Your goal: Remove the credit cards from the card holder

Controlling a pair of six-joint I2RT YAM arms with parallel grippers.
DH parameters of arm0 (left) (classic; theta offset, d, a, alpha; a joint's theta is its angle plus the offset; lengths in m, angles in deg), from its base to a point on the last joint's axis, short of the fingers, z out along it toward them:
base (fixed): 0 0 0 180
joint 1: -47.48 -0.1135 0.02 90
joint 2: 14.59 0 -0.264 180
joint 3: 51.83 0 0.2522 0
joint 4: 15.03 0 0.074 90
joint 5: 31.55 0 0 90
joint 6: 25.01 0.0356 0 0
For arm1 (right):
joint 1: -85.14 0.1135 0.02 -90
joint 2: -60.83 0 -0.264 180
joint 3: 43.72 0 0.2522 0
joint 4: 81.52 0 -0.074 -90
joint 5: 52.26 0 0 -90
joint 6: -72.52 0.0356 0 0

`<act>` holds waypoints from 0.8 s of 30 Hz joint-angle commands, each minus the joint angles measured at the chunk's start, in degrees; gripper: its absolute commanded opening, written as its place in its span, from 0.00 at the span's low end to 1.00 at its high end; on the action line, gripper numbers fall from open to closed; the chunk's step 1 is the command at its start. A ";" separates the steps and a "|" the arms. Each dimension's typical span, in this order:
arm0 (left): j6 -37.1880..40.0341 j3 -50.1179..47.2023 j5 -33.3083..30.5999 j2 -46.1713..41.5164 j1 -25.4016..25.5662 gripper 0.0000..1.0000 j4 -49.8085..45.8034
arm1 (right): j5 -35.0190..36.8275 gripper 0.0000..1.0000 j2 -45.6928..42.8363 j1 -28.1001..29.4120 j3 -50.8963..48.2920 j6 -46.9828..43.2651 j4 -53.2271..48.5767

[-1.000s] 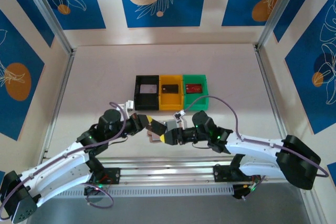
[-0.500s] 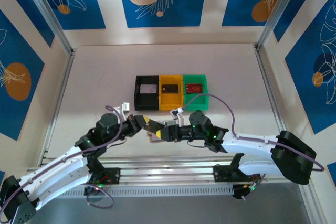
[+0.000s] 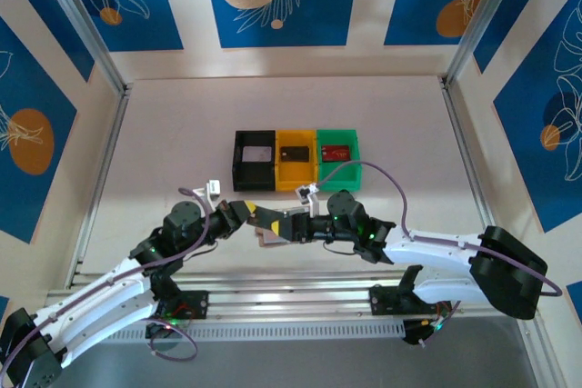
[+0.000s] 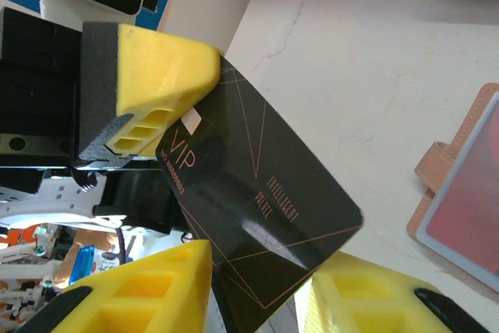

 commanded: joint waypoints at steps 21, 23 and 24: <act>-1.39 -4.42 6.26 -0.81 0.51 0.01 13.05 | 1.99 0.29 -3.06 -0.92 1.01 -1.12 8.00; -1.56 -4.50 6.55 -0.79 0.53 0.04 14.01 | 2.31 0.29 -3.81 -1.22 0.20 -0.73 9.08; -1.49 -4.54 6.76 -0.81 0.51 0.07 14.31 | 2.35 0.28 -4.19 -1.36 -0.17 -0.61 9.53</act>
